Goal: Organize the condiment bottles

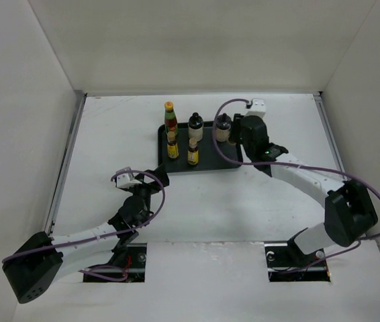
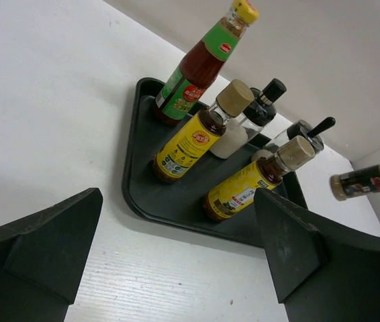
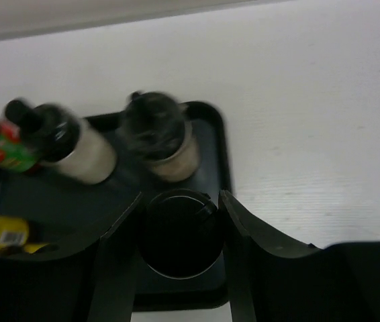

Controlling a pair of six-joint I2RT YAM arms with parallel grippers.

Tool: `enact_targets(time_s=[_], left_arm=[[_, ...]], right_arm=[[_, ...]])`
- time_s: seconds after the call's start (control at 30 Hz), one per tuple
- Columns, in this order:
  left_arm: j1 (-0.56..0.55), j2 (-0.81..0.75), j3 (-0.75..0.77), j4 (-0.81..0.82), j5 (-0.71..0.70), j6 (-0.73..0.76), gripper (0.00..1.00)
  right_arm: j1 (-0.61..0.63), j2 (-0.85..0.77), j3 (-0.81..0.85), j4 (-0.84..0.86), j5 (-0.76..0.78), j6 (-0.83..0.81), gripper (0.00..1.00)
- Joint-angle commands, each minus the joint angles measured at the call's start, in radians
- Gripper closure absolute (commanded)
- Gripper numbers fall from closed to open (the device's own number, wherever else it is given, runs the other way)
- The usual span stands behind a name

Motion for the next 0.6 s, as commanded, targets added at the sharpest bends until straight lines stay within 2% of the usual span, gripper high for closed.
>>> enact_targets(time_s=[0.0, 0.2, 0.37, 0.57], left_arm=[[0.006, -0.005, -0.065, 0.042, 0.013, -0.011, 0.00], [0.010, -0.024, -0.068, 0.034, 0.022, -0.011, 0.00], [0.012, -0.024, -0.068, 0.034, 0.025, -0.011, 0.00], [0.009, -0.016, -0.067, 0.040, 0.027, -0.012, 0.00]], right_arm=[[0.108, 0.061, 0.036, 0.029, -0.018, 0.033, 0.51], [0.203, 0.217, 0.138, 0.039, -0.042, 0.037, 0.49], [0.225, 0.283, 0.146, 0.042, -0.033, 0.036, 0.47], [0.231, 0.282, 0.100, 0.048, -0.016, 0.047, 0.28]])
